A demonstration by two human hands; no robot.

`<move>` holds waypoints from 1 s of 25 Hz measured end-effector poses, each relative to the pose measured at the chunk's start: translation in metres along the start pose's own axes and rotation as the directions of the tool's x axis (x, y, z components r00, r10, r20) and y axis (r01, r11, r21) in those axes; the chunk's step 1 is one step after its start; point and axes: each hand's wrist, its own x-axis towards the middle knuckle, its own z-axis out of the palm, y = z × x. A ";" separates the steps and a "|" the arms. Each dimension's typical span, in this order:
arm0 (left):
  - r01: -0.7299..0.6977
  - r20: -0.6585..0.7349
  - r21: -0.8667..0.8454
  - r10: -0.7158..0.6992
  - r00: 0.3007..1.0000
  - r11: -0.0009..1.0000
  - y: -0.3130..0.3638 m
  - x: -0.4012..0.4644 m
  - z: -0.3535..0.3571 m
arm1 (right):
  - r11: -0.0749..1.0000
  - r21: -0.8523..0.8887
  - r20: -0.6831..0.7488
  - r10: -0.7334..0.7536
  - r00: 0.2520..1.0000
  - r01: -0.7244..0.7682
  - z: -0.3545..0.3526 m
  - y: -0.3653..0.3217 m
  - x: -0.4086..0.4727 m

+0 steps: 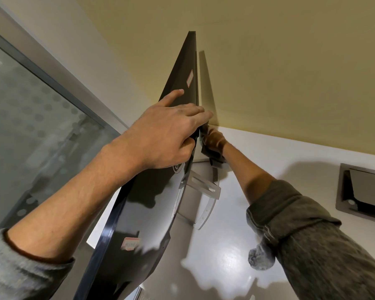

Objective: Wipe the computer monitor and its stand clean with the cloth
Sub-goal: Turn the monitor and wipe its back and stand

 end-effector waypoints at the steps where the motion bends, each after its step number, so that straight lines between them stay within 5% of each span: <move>1: 0.003 0.002 -0.004 -0.003 1.000 1.000 0.000 0.000 0.000 | 0.995 -0.103 -0.040 0.006 0.999 -0.011 0.001 -0.001 -0.008; 4: 0.020 0.012 -0.013 -0.019 1.000 1.000 0.003 0.000 -0.002 | 0.966 -0.260 -0.211 -0.063 0.975 0.006 0.007 0.001 -0.028; 9: 0.057 0.017 -0.050 -0.056 0.998 0.997 0.004 -0.001 -0.004 | 0.991 -0.064 -0.376 -0.134 0.917 0.118 -0.005 0.005 -0.077; 13: 0.091 0.072 -0.033 -0.089 0.993 0.995 0.019 -0.011 -0.012 | 0.968 0.208 -0.345 -0.059 0.937 0.138 -0.016 0.013 -0.108; 17: 0.109 0.289 -0.024 -0.098 0.952 0.994 0.050 -0.038 -0.016 | 0.941 0.335 -0.271 0.049 0.961 0.047 -0.019 0.038 -0.127; 21: 0.170 0.452 -0.066 -0.122 0.883 0.983 0.078 -0.065 -0.014 | 0.983 0.177 -0.161 -0.027 0.987 0.055 -0.017 0.051 -0.155; 25: 0.180 0.454 -0.043 -0.142 0.880 0.983 0.116 -0.081 0.014 | 0.992 0.077 -0.146 -0.093 0.985 0.105 -0.010 0.062 -0.175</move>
